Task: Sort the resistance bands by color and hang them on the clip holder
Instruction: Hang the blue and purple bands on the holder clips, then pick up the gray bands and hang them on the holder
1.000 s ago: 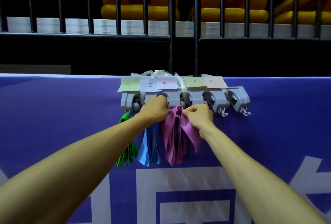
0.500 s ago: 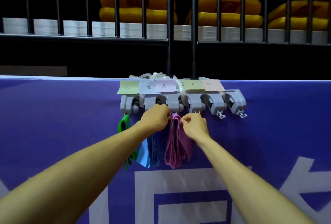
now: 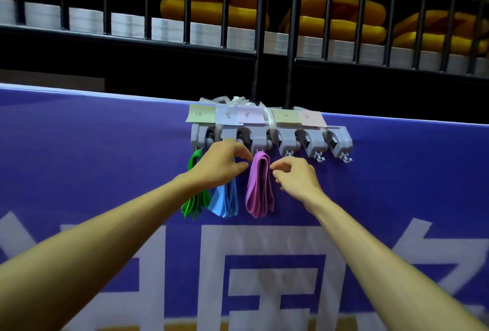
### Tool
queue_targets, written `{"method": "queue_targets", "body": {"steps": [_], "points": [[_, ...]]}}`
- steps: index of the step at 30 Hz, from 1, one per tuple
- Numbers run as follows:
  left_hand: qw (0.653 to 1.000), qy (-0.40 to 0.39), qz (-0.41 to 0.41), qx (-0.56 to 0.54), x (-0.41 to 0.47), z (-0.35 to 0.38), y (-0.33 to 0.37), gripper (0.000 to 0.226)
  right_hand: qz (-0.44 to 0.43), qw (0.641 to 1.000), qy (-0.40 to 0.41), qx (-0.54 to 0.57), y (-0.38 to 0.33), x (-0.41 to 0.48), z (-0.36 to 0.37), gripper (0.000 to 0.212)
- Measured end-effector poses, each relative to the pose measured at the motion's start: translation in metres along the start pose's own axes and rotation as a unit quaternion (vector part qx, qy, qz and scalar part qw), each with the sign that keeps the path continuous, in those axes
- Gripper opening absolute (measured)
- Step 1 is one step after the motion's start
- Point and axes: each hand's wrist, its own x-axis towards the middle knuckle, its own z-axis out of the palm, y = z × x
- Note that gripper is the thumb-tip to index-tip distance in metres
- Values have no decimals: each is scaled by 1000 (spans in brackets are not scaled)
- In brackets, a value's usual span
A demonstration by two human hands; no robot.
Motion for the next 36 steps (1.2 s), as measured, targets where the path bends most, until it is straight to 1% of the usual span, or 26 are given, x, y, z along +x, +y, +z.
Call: {"method": "queue_targets", "body": {"steps": [5,9,13,16,21,23,29,33,36], "points": [[992,38,-54,-107,-49,-7,-5,16,-24,998,-48,-9,-12,-36,9,18],[979,23,-95,-179,-97,-8,-15,19,-15,995,-94,3,-17,-71,36,16],[965,14,-158,-207,-150,-4,-42,22,10,986,-165,11,-16,-115,72,16],[949,-6,-214,-233,-197,6,-64,21,37,977,-210,18,-3,-149,102,16],[902,-53,-327,-277,-287,35,-100,17,102,958,-265,34,28,-213,161,13],[883,-72,-360,-291,-322,47,-111,15,130,949,-282,45,38,-239,185,13],[837,-115,-433,-313,-408,71,-142,14,248,918,-299,77,60,-318,245,13],[791,-185,-484,-327,-471,90,-164,15,329,887,-316,78,72,-376,282,14],[764,-204,-510,-339,-517,104,-180,18,373,863,-334,68,76,-415,311,15]]}}
